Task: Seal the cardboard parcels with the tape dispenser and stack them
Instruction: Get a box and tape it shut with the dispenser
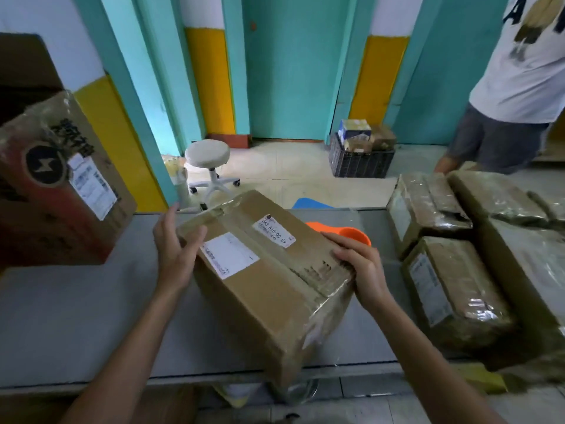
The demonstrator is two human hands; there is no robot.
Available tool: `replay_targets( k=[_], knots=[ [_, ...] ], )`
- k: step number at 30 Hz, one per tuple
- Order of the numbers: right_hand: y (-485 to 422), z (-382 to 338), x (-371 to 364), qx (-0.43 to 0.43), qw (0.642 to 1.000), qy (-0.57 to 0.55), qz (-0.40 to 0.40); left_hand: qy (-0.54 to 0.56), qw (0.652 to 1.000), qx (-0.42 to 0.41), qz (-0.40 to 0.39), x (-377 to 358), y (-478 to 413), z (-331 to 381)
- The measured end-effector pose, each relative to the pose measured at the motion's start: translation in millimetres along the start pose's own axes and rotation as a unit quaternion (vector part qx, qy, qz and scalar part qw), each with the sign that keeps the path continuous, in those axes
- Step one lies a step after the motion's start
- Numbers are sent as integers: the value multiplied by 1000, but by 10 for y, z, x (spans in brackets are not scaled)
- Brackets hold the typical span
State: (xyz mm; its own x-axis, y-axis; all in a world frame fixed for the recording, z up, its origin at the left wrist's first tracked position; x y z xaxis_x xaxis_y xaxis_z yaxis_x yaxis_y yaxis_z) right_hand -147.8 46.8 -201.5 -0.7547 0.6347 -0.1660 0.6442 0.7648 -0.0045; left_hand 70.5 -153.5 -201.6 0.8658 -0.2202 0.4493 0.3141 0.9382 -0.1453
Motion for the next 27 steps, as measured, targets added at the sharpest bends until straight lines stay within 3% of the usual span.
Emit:
replay_targets(
  k=[3,6,9,13,19,24,27],
  knots=[
    [2,-167,231,10,993,114,-14,-22,988,-43,-145,-44,144,-2],
    [24,-270,494,9,948,299,106,-94,960,-128,-232,-10,337,26],
    [148,-404,658,-43,908,361,207,-151,952,-172,-203,10,549,25],
    [398,-334,554,-134,913,371,108,-161,963,-170,-134,-70,858,150],
    [483,-451,820,-123,877,451,115,-147,947,-181,-221,-376,1248,308],
    [423,-465,980,-136,855,488,115,-136,943,-173,-249,-621,1300,366],
    [292,-556,1025,-129,822,538,135,-133,941,-173,-260,-752,1294,460]
  ],
)
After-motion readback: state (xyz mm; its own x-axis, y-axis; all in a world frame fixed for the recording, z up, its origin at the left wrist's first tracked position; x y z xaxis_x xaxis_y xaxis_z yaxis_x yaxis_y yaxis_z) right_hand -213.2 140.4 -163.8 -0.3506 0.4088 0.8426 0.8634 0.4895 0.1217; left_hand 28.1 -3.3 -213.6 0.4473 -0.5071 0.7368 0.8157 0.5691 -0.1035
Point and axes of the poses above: each hand's wrist, its own y-axis away from the middle knuckle, its own x-axis out of the back of the hand, z = x × y, the point moved 5 cm from there along -y, towards the middle knuckle, and after that the axes turned 10 degrees about -y, right-handed, at the moved point
